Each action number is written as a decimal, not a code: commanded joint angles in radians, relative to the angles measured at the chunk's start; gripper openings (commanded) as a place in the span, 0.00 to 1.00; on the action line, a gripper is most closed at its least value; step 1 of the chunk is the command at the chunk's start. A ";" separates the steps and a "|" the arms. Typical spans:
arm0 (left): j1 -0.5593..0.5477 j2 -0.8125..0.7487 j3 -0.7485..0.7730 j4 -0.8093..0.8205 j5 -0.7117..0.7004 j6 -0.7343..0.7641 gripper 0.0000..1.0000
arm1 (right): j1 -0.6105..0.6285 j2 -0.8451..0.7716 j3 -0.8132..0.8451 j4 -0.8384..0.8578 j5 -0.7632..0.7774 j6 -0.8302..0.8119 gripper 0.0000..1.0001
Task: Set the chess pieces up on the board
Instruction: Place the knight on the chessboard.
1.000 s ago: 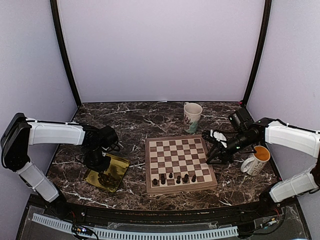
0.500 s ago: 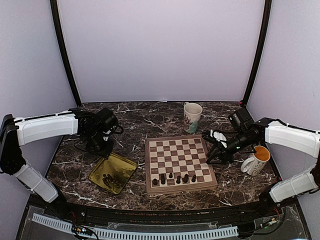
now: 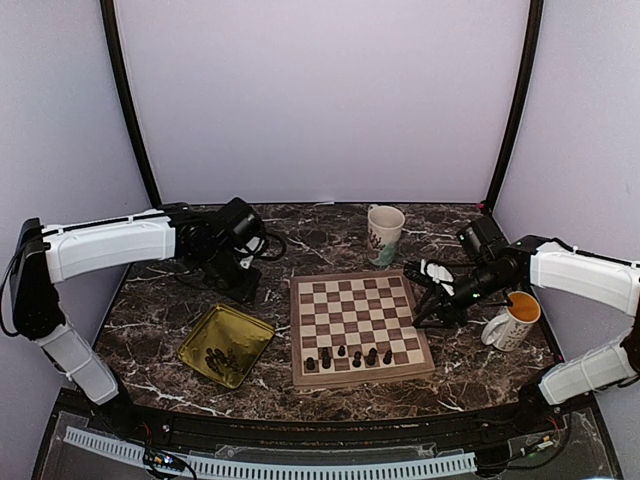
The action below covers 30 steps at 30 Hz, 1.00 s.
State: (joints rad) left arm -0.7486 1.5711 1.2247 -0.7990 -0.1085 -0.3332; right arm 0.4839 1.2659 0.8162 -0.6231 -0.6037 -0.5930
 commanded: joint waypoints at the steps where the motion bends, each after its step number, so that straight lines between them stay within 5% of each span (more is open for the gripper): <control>1: -0.074 0.114 0.159 0.046 0.050 0.093 0.07 | -0.006 -0.016 -0.009 0.014 0.012 -0.007 0.38; 11: -0.211 0.454 0.512 -0.059 -0.003 0.183 0.08 | -0.008 -0.046 -0.018 0.027 0.035 -0.001 0.38; 30: -0.249 0.561 0.568 -0.017 0.097 0.196 0.11 | -0.013 -0.047 -0.022 0.029 0.045 -0.002 0.38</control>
State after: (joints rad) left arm -0.9844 2.1258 1.7649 -0.8089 -0.0414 -0.1585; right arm 0.4774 1.2320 0.8051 -0.6125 -0.5594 -0.5930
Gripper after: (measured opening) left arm 0.166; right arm 0.379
